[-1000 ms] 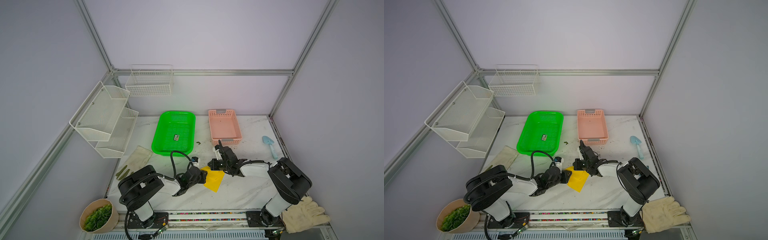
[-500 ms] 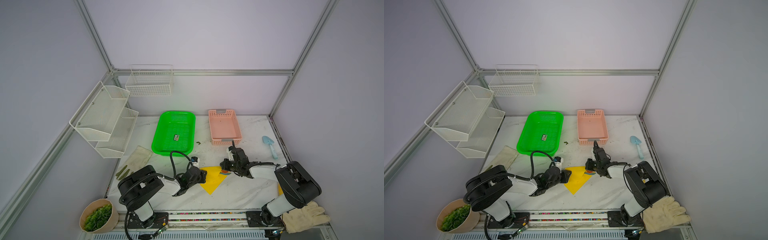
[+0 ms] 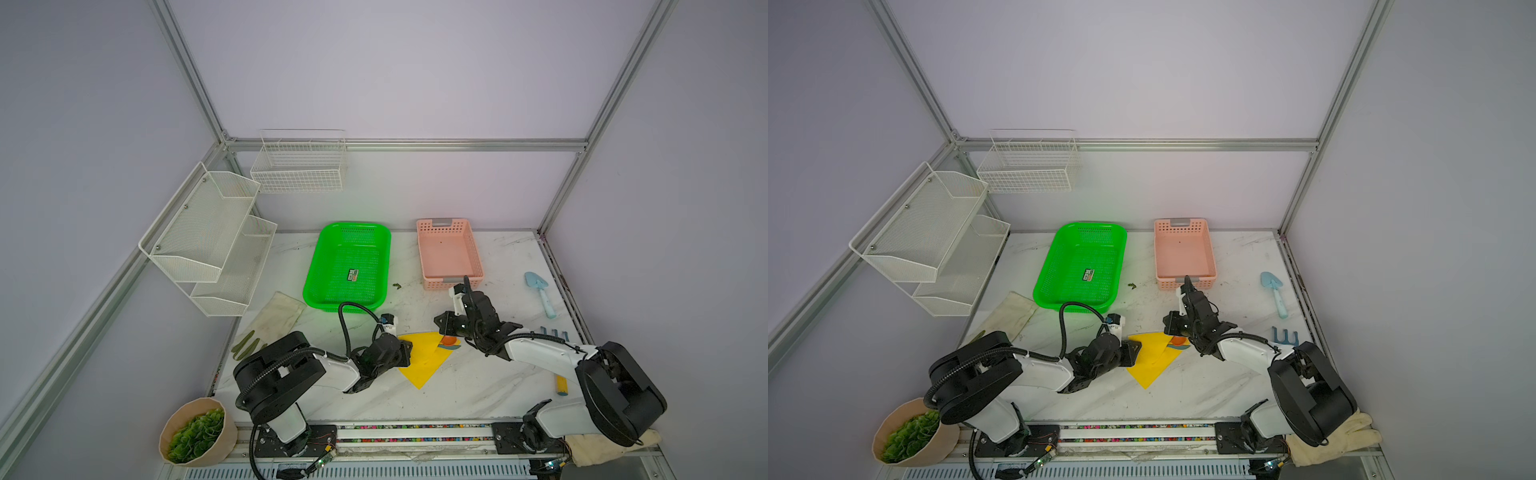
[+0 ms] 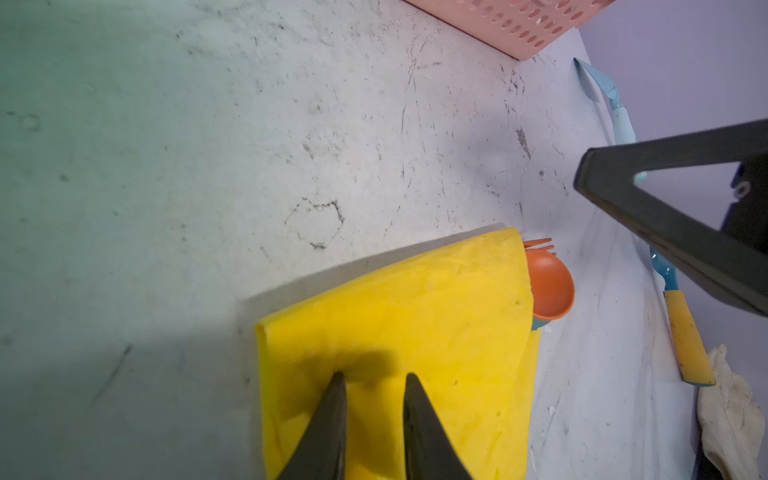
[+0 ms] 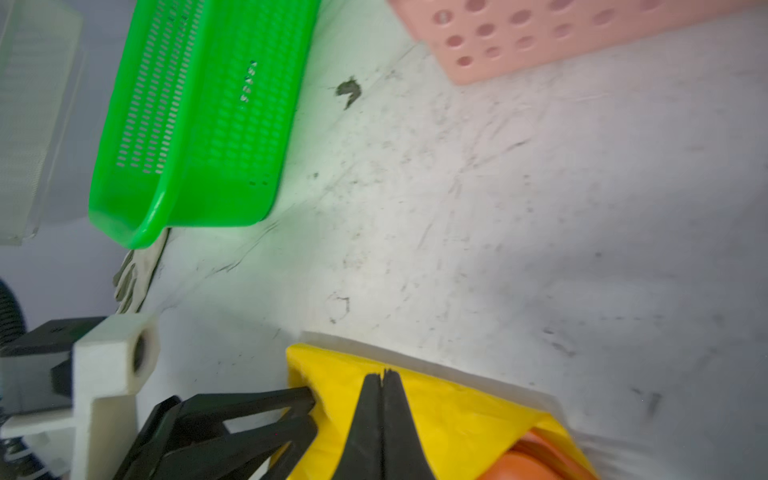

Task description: Place the utensils on the paper napkin and roll it up

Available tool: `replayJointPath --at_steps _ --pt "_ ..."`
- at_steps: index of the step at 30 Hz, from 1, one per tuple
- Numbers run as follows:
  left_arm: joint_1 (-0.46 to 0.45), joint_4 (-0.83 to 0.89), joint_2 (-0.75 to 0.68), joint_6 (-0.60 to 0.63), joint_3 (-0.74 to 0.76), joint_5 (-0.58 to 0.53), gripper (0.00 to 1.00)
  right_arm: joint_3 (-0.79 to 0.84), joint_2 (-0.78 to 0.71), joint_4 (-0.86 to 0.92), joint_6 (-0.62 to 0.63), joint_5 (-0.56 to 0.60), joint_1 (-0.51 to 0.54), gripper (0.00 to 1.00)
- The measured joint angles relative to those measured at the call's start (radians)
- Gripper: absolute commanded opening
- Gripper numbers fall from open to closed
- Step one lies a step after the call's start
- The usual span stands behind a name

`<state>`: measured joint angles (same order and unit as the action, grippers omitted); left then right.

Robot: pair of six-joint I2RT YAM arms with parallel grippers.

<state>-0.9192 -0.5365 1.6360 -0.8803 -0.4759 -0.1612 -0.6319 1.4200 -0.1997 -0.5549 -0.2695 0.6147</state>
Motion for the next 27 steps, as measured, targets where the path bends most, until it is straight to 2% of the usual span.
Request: replayJointPath --at_steps 4,7,19,27 --pt "-0.001 0.0 0.0 0.0 0.0 -0.001 0.25 -0.034 0.075 -0.03 -0.024 -0.001 0.085 0.0" --pt "-0.003 0.0 0.0 0.0 0.0 -0.005 0.25 -0.034 0.125 -0.037 -0.038 -0.003 0.106 0.0" --pt "-0.006 0.001 -0.004 -0.004 0.004 -0.015 0.25 0.023 0.163 -0.06 -0.042 0.03 0.104 0.0" --pt "-0.006 0.004 -0.018 -0.019 0.016 -0.026 0.25 0.109 0.105 -0.104 -0.043 0.045 0.055 0.0"
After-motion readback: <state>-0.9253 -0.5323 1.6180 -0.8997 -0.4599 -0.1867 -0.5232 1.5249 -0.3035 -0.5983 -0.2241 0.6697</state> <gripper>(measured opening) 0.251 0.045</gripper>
